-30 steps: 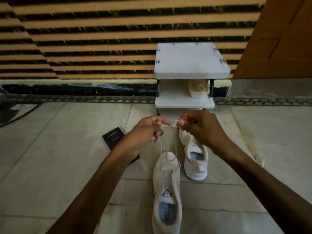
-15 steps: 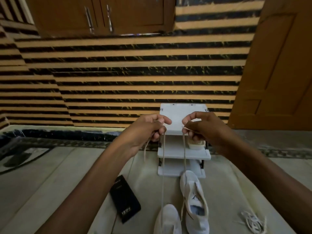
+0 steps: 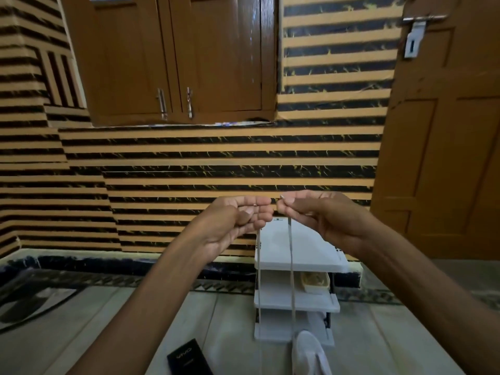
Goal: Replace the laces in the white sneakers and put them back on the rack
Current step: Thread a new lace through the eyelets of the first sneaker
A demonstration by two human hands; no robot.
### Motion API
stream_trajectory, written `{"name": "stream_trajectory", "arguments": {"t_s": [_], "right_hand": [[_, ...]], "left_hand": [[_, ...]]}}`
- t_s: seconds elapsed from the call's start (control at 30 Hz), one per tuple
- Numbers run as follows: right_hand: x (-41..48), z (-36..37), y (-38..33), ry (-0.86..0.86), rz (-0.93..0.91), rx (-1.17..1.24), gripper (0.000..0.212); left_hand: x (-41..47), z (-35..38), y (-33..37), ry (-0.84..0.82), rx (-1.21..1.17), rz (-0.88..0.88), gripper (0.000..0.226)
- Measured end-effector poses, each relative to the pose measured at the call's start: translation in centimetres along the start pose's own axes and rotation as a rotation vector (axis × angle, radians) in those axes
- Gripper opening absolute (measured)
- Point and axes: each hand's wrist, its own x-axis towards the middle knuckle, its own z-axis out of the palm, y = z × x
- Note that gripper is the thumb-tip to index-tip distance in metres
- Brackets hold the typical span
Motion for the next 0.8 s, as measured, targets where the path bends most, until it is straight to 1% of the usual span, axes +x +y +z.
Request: {"name": "stream_trajectory", "arguments": {"t_s": [0.1, 0.17, 0.27, 0.3, 0.37, 0.43, 0.47, 0.53, 0.57, 0.63, 0.7, 0.8], "right_hand": [[-0.1, 0.7, -0.2, 0.027, -0.056, -0.103, 0.019], [-0.1, 0.9, 0.1, 0.035, -0.085, -0.172, 0.017], [0.2, 0.2, 1.2, 0.022, -0.085, -0.177, 0.018], [0.1, 0.1, 1.6, 0.014, -0.084, -0.177, 0.02], [0.2, -0.5, 3.0, 0.019, -0.087, -0.208, 0.018], [0.2, -1.1, 4.9, 0.037, -0.092, -0.282, 0.013], [0.2, -1.3, 5.6, 0.054, -0.107, -0.338, 0.014], [-0.1, -1.7, 8.2, 0.097, -0.115, -0.464, 0.019], [-0.1, -1.9, 9.4, 0.12, -0.117, -0.522, 0.022], [-0.3, -2.3, 12.2, 0.136, -0.083, -0.569, 0.027], [-0.6, -2.7, 15.1, 0.106, -0.015, -0.539, 0.028], [-1.0, -3.6, 19.0, 0.036, 0.103, -0.463, 0.017]], "left_hand": [[-0.3, 0.0, 0.0, 0.015, 0.068, 0.034, 0.025], [-0.5, 0.2, -0.5, 0.054, 0.149, 0.088, 0.019], [-0.4, 0.2, -1.4, 0.121, 0.31, 0.184, 0.021], [-0.4, 0.3, -1.8, 0.144, 0.383, 0.212, 0.023], [-0.2, 0.3, -3.1, 0.226, 0.648, 0.289, 0.025], [0.2, 0.1, -5.3, 0.334, 0.928, 0.381, 0.024], [0.3, -0.1, -6.0, 0.38, 0.994, 0.43, 0.024], [0.4, -0.5, -8.1, 0.382, 0.998, 0.461, 0.023], [0.6, -0.9, -9.1, 0.333, 0.941, 0.452, 0.025], [0.5, -1.2, -11.5, 0.221, 0.729, 0.335, 0.026], [0.0, -1.3, -14.2, 0.167, 0.541, 0.209, 0.021], [-0.5, -1.6, -18.5, 0.163, 0.483, 0.133, 0.01]]}}
